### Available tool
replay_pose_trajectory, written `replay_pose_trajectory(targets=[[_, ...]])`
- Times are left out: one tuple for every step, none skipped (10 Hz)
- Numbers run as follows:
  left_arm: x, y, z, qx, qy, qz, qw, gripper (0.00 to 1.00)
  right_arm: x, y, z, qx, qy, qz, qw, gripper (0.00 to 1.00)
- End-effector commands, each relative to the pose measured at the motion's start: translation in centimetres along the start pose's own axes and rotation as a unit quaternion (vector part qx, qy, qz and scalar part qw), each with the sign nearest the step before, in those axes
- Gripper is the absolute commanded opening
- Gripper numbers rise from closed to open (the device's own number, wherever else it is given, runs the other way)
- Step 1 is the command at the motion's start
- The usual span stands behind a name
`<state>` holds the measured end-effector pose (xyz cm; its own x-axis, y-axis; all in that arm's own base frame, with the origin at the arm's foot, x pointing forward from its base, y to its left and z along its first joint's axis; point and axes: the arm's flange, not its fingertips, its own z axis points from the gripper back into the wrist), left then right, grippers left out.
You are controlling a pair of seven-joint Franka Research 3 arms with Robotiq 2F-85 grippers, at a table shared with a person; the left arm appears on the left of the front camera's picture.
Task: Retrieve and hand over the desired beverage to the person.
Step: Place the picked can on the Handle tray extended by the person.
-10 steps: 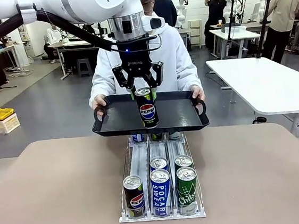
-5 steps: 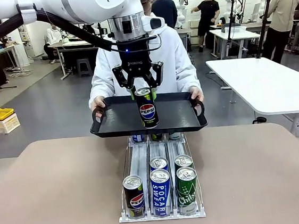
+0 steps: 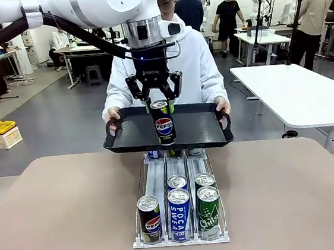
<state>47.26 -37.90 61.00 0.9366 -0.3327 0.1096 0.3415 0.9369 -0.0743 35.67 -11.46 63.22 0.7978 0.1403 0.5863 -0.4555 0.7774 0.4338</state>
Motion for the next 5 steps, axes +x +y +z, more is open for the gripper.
replay_pose_trajectory(targets=[[2.7,0.4,1.2,0.045,-0.005,-0.013,0.999,0.59,0.2,-0.1,0.0,0.015,-0.007,0.006,1.0,1.0],[3.7,0.8,1.4,0.064,-0.009,-0.012,0.998,0.59,0.2,-0.1,0.0,0.015,-0.007,0.006,1.0,1.0],[5.1,1.3,1.9,0.072,-0.011,-0.014,0.997,0.59,0.2,-0.1,0.0,0.015,-0.007,0.006,1.0,1.0],[6.6,1.8,2.4,0.072,-0.011,-0.008,0.997,0.59,0.2,-0.1,0.0,0.015,-0.007,0.006,1.0,1.0],[8.3,2.7,2.7,0.069,-0.005,-0.01,0.998,0.59,0.2,-0.1,0.0,0.015,-0.007,0.006,1.0,1.0]])
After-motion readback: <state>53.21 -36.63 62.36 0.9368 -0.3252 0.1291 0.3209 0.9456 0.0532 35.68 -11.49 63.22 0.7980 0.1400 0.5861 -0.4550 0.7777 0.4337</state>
